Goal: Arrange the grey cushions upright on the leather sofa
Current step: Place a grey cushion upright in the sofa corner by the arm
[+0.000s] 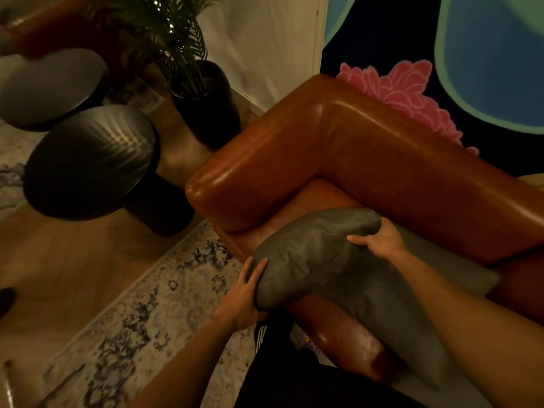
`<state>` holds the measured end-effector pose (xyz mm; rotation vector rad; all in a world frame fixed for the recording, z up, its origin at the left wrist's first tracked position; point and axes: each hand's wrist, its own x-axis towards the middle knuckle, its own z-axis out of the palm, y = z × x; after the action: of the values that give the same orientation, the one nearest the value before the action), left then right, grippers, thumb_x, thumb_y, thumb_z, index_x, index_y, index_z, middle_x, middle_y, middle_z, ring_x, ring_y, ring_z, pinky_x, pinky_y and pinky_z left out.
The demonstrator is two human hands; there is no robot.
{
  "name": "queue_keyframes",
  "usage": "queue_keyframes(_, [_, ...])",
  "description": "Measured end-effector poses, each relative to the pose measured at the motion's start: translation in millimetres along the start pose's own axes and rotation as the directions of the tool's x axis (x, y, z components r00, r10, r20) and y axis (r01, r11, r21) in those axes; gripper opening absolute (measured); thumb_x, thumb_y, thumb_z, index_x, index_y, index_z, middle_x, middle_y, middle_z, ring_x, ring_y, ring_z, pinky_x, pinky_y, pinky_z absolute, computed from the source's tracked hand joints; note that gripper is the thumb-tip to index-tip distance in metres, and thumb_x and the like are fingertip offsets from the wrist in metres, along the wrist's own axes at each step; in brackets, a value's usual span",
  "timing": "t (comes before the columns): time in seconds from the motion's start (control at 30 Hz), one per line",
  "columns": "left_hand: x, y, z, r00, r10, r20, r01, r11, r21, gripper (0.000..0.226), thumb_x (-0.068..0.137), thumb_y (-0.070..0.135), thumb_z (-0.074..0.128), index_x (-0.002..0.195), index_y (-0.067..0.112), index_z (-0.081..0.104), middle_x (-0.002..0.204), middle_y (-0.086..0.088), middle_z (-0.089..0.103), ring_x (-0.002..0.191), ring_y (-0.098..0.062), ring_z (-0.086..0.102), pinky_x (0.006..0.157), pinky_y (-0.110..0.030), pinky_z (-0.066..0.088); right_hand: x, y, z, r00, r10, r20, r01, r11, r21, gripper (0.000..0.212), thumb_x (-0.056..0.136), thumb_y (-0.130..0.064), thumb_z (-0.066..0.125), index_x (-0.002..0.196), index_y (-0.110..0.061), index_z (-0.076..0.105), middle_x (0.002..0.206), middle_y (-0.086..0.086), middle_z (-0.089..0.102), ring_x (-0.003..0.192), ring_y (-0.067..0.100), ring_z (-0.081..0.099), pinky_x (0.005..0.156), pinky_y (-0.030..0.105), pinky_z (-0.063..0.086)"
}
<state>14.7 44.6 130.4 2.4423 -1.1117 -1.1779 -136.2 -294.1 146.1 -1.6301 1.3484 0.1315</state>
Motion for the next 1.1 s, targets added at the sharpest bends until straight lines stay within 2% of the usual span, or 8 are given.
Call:
queue_keyframes(0.07, [8, -5, -15, 1.0, -0.02, -0.007, 0.019, 0.998, -0.054, 0.119, 0.074, 0.052, 0.078, 0.152, 0.055, -0.012, 0.171, -0.002, -0.005, 0.151, -0.036, 0.03, 0.111, -0.047, 0.044, 5, -12, 5, 1.0, -0.015, -0.003, 0.015, 0.998, 0.061, 0.087, 0.061, -0.044, 0.096, 0.136, -0.016, 0.063, 0.136, 0.008, 0.068, 0.127, 0.03, 0.062, 0.109, 0.044, 0.049])
queue_keyframes(0.17, [26, -13, -49, 0.999, -0.034, -0.022, 0.03, 0.991, -0.133, 0.112, 0.071, 0.06, 0.074, 0.16, 0.044, 0.007, 0.17, -0.004, 0.013, 0.147, -0.034, 0.036, 0.113, -0.046, 0.041, 15, -39, 13, 0.998, -0.054, 0.019, 0.047, 0.963, 0.265, 0.07, 0.08, -0.027, 0.087, 0.142, -0.012, 0.058, 0.13, -0.001, 0.064, 0.122, 0.022, 0.061, 0.107, 0.036, 0.047])
queue_keyframes(0.23, [40, -23, -72, 0.998, -0.043, -0.037, 0.035, 0.982, -0.184, 0.107, 0.074, 0.048, 0.078, 0.16, 0.042, 0.014, 0.167, -0.003, 0.025, 0.146, -0.031, 0.038, 0.113, -0.046, 0.041, 25, -61, 18, 0.996, -0.084, 0.024, 0.07, 0.929, 0.363, 0.063, 0.09, -0.021, 0.079, 0.146, -0.011, 0.053, 0.131, 0.001, 0.061, 0.119, 0.017, 0.058, 0.102, 0.031, 0.046])
queue_keyframes(0.47, [80, -46, -136, 0.999, -0.033, 0.024, 0.039, 0.94, -0.339, 0.101, 0.075, 0.028, 0.08, 0.159, 0.035, 0.026, 0.158, 0.001, 0.041, 0.142, -0.023, 0.043, 0.112, -0.04, 0.041, 71, -132, 27, 0.991, -0.131, 0.006, 0.116, 0.901, 0.418, 0.041, 0.101, -0.019, 0.065, 0.14, -0.011, 0.057, 0.127, 0.001, 0.066, 0.117, 0.018, 0.063, 0.093, 0.029, 0.05])
queue_keyframes(0.63, [115, -54, -165, 0.999, -0.019, 0.035, 0.03, 0.934, -0.356, 0.103, 0.072, 0.035, 0.082, 0.158, 0.039, 0.026, 0.158, 0.007, 0.041, 0.141, -0.017, 0.043, 0.113, -0.037, 0.041, 107, -158, 28, 0.994, -0.107, 0.001, 0.097, 0.902, 0.42, 0.034, 0.099, -0.023, 0.068, 0.132, -0.019, 0.061, 0.132, 0.005, 0.07, 0.111, 0.018, 0.067, 0.083, 0.031, 0.053])
queue_keyframes(0.8, [148, -57, -188, 0.999, -0.019, 0.042, 0.033, 0.932, -0.362, 0.102, 0.074, 0.022, 0.085, 0.158, 0.036, 0.028, 0.156, 0.006, 0.042, 0.139, -0.015, 0.042, 0.11, -0.033, 0.041, 132, -175, 33, 0.998, -0.069, -0.004, 0.064, 0.906, 0.418, 0.046, 0.102, -0.023, 0.063, 0.146, -0.015, 0.051, 0.14, 0.002, 0.064, 0.115, 0.013, 0.06, 0.075, 0.022, 0.047])
queue_keyframes(0.97, [166, -68, -204, 0.993, -0.083, 0.081, 0.107, 0.922, -0.372, 0.102, 0.075, 0.024, 0.086, 0.158, 0.039, 0.027, 0.157, 0.003, 0.042, 0.14, -0.021, 0.044, 0.114, -0.041, 0.041, 153, -194, 43, 0.997, -0.053, 0.051, 0.03, 0.923, 0.385, 0.059, 0.102, -0.024, 0.062, 0.157, -0.017, 0.04, 0.154, 0.001, 0.053, 0.137, 0.019, 0.053, 0.096, 0.033, 0.046])
queue_keyframes(1.1, [175, -77, -220, 0.99, -0.1, 0.099, 0.131, 0.912, -0.388, 0.111, 0.061, 0.038, 0.088, 0.156, 0.041, 0.031, 0.155, 0.001, 0.045, 0.14, -0.023, 0.046, 0.114, -0.045, 0.043, 163, -215, 50, 0.997, -0.074, 0.024, 0.061, 0.936, 0.348, 0.05, 0.103, -0.02, 0.062, 0.15, -0.013, 0.05, 0.139, 0.001, 0.062, 0.124, 0.018, 0.059, 0.096, 0.035, 0.049])
